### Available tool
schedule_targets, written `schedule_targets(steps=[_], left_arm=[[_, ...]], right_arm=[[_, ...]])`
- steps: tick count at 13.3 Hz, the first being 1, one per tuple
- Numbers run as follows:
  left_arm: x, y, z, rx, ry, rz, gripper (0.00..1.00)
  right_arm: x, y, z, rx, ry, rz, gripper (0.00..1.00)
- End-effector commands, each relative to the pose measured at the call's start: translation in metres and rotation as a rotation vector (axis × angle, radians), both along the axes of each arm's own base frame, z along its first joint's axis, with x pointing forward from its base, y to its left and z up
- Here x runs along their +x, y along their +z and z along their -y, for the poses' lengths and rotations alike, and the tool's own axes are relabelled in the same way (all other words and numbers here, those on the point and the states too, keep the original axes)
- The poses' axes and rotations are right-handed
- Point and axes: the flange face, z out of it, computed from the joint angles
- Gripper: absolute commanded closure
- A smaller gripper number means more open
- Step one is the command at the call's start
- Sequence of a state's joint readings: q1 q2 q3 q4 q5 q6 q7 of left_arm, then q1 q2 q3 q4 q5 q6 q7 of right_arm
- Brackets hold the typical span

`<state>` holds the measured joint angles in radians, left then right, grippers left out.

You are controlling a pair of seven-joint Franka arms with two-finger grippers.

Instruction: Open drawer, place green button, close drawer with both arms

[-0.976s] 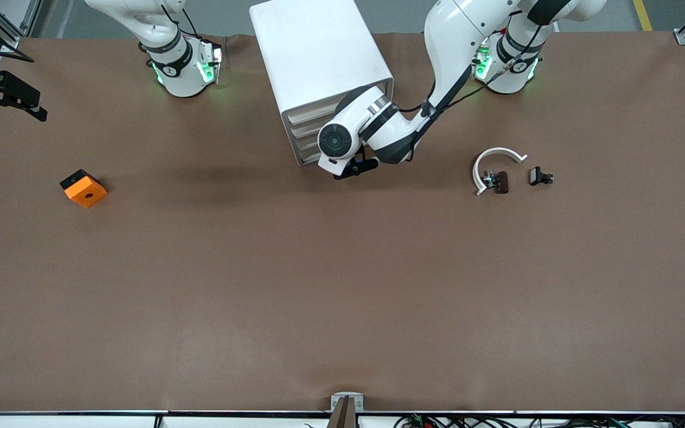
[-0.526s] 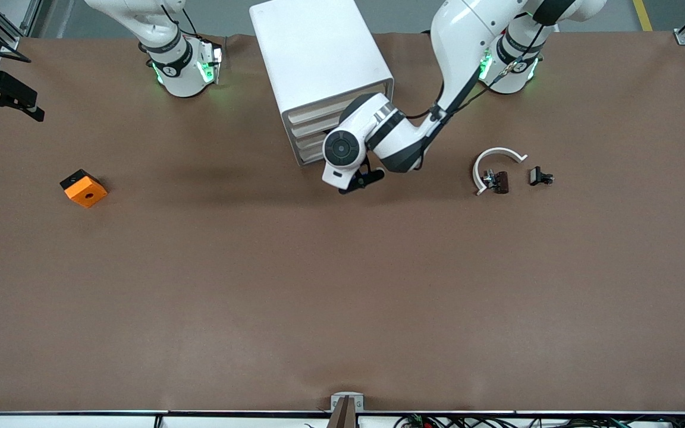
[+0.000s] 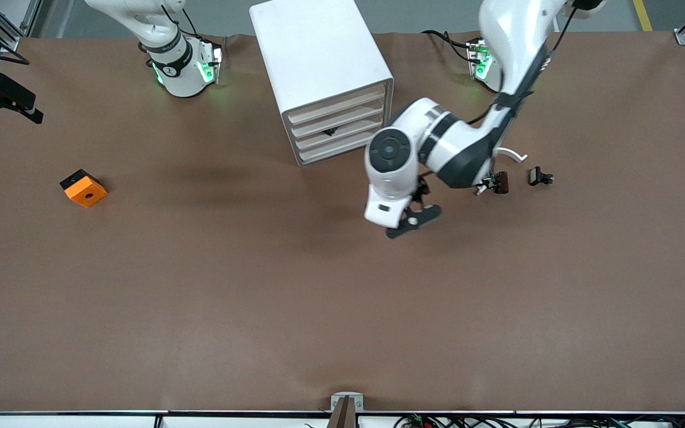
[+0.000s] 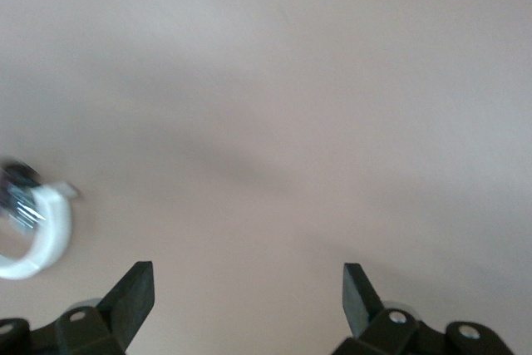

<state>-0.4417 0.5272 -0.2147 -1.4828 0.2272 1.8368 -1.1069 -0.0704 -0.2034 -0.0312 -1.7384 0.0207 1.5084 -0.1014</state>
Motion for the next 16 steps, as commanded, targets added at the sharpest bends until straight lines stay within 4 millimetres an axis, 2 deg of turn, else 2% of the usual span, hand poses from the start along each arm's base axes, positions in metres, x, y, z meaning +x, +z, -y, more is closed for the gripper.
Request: schedule_targets(steps=[1, 4, 7, 8, 11, 12, 14, 15, 16], left_arm=[[0.020, 0.065, -0.065, 0.018, -0.077, 0.035, 0.00], [0.032, 0.138, -0.139, 0.010, -0.181, 0.067, 0.00], [0.031, 0.196, -0.204, 0.002, -0.264, 0.096, 0.00], [0.024, 0.210, -0.216, -0.006, -0.301, 0.101, 0.00], [0.002, 0.248, -0.272, -0.077, -0.420, 0.109, 0.00], [-0.003, 0.258, -0.284, -0.072, -0.454, 0.116, 0.00], [-0.013, 0.268, -0.297, -0.103, -0.456, 0.098, 0.00], [-0.014, 0.269, -0.311, -0.105, -0.435, 0.088, 0.00], [-0.020, 0.275, -0.314, -0.107, -0.449, 0.083, 0.00]], right_arm=[[-0.006, 0.003, 0.000, 0.012, -0.029, 0.016, 0.00], [-0.006, 0.005, -0.001, 0.011, -0.047, 0.026, 0.00], [-0.006, 0.005, -0.004, 0.010, -0.058, 0.026, 0.00], [-0.006, 0.005, -0.004, 0.010, -0.061, 0.026, 0.00], [-0.005, 0.005, -0.005, 0.011, -0.072, 0.027, 0.00], [-0.005, 0.005, -0.005, 0.011, -0.072, 0.027, 0.00], [-0.005, 0.005, -0.007, 0.010, -0.071, 0.027, 0.00], [-0.006, 0.006, -0.007, 0.010, -0.072, 0.028, 0.00], [-0.005, 0.005, -0.007, 0.010, -0.071, 0.027, 0.00]])
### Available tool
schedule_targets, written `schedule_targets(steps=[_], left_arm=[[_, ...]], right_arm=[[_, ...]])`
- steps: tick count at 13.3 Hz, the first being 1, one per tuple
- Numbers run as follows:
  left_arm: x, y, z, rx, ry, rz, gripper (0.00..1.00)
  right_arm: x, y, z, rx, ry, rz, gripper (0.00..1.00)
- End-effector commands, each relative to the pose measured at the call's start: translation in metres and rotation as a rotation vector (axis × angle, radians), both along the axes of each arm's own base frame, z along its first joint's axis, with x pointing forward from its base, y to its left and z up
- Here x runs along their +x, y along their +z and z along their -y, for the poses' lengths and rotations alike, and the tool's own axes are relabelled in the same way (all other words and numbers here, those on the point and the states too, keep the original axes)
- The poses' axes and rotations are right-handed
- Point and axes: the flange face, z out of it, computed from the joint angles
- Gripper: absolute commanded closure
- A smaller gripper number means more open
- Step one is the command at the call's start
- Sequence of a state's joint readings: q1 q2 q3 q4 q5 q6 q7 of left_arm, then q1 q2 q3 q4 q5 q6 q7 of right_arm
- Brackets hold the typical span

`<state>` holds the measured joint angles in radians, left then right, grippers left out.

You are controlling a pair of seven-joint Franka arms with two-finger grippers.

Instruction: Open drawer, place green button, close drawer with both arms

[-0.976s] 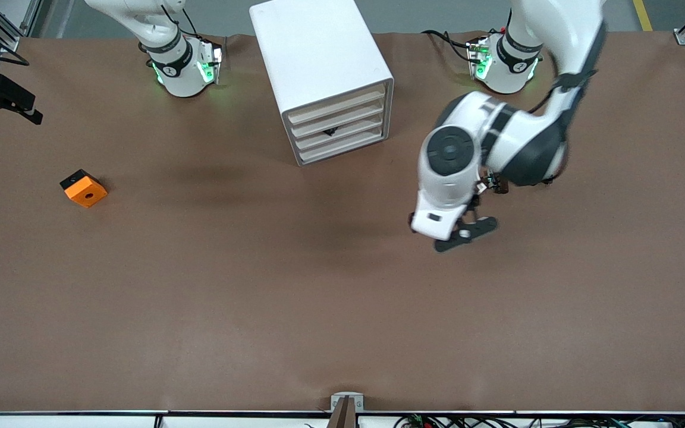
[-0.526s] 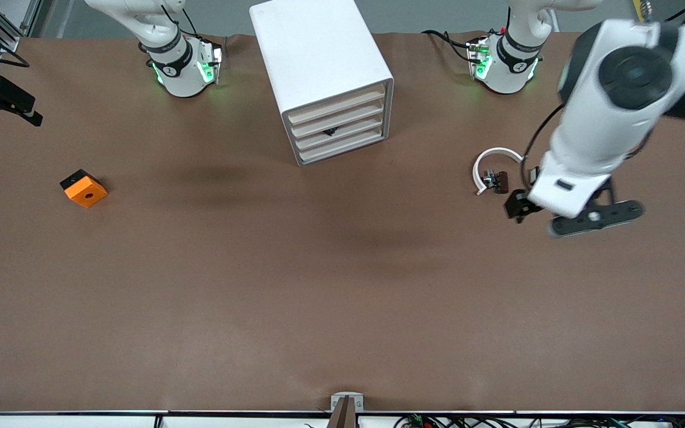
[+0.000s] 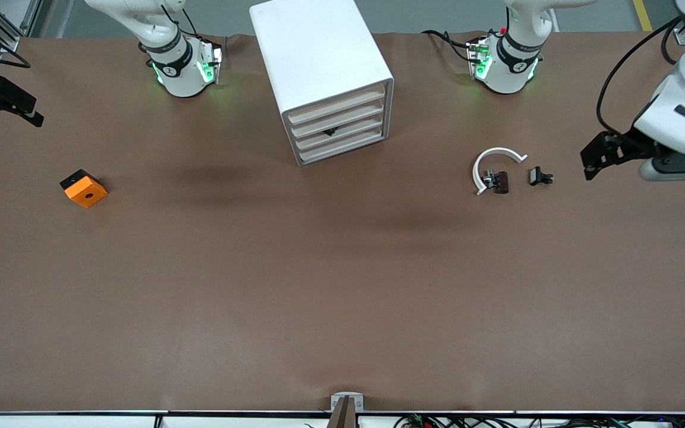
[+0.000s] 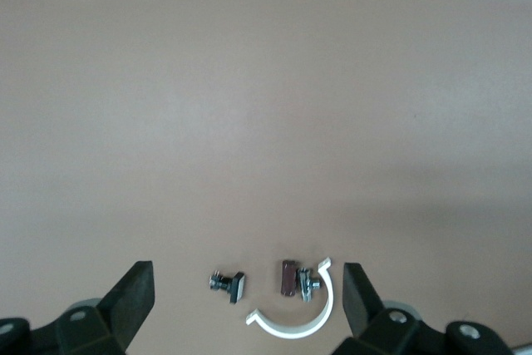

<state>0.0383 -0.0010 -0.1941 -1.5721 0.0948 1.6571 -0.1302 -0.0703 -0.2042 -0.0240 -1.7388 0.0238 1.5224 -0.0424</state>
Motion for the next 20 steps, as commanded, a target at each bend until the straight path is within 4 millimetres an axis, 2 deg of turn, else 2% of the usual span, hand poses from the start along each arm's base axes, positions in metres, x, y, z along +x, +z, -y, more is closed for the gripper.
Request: schedule_targets(steps=[1, 6, 10, 20], left_arm=[[-0.019, 0.009, -0.010, -0.009, -0.022, -0.029, 0.00], [-0.042, 0.028, -0.008, -0.030, -0.026, -0.047, 0.00], [-0.049, 0.029, -0.016, -0.024, -0.079, -0.052, 0.00], [-0.046, 0.031, -0.023, -0.065, -0.049, -0.049, 0.00]], right_arm=[[-0.007, 0.004, -0.003, 0.011, -0.018, 0.016, 0.00], [-0.006, 0.004, -0.003, 0.011, -0.017, 0.017, 0.00], [-0.006, 0.004, -0.002, 0.009, -0.020, 0.020, 0.00], [-0.006, 0.004, 0.002, 0.002, -0.005, 0.022, 0.00]])
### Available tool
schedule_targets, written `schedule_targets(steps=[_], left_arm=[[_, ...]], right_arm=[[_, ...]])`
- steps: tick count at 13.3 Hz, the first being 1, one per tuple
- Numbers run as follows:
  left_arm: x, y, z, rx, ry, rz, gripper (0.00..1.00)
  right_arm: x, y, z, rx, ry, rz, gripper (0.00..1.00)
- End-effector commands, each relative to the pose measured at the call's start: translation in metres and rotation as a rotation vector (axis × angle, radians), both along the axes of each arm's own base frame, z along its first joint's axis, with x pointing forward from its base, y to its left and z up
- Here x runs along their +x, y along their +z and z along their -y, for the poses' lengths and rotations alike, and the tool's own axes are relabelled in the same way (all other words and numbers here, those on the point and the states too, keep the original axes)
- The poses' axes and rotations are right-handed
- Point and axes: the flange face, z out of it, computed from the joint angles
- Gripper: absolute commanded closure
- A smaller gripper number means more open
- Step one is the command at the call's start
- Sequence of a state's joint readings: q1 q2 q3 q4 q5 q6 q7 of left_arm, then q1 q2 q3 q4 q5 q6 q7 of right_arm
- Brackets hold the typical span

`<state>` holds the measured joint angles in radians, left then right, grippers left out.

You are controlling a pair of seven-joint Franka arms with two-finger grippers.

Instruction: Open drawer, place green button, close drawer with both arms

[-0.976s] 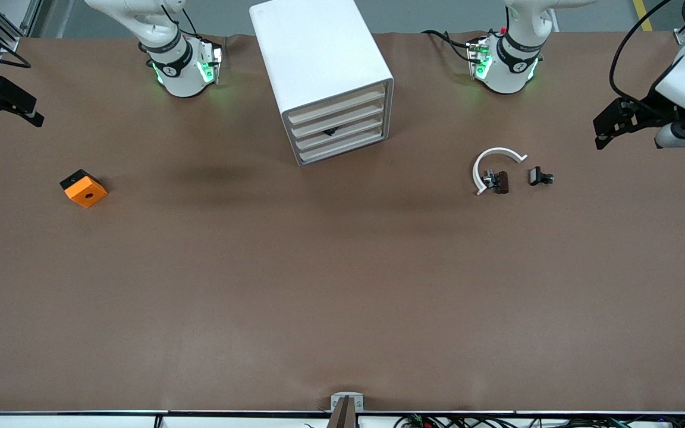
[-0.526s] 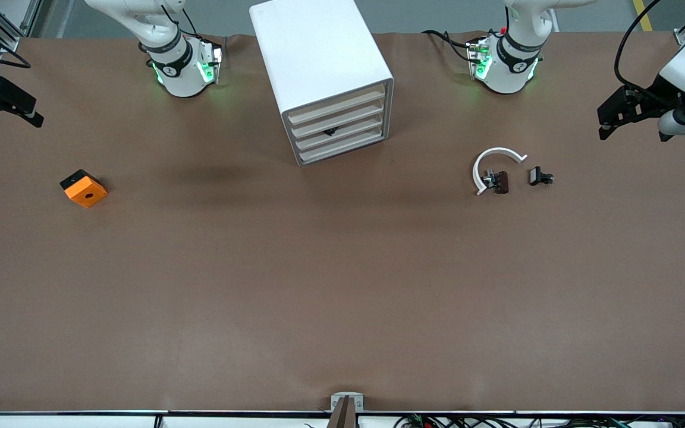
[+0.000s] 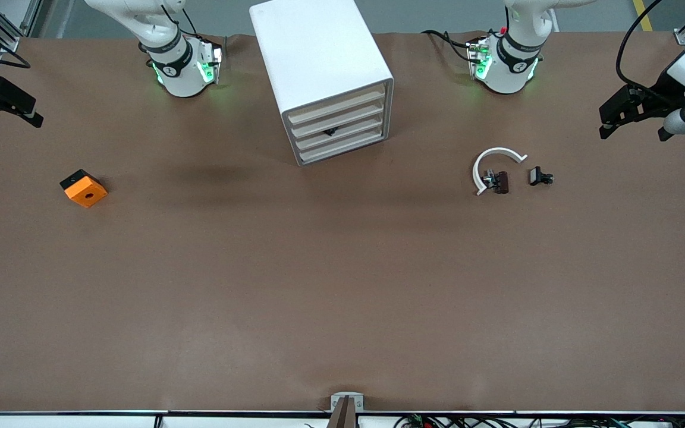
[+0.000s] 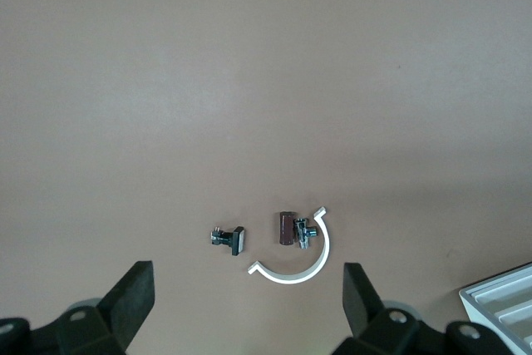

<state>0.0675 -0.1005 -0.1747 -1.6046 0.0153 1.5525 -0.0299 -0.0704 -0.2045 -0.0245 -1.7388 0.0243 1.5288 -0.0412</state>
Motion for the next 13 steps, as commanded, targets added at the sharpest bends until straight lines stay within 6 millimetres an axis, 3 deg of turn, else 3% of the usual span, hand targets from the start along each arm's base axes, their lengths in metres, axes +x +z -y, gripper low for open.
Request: schedule_targets(steps=[1, 13], left_arm=[[-0.005, 0.003, -0.008, -0.016, 0.003, 0.002, 0.00], [-0.002, 0.017, -0.012, -0.014, 0.004, 0.033, 0.00]], right_arm=[[-0.006, 0.003, 0.002, 0.001, -0.002, 0.014, 0.00], [-0.006, 0.003, 0.006, -0.001, 0.044, 0.023, 0.00]])
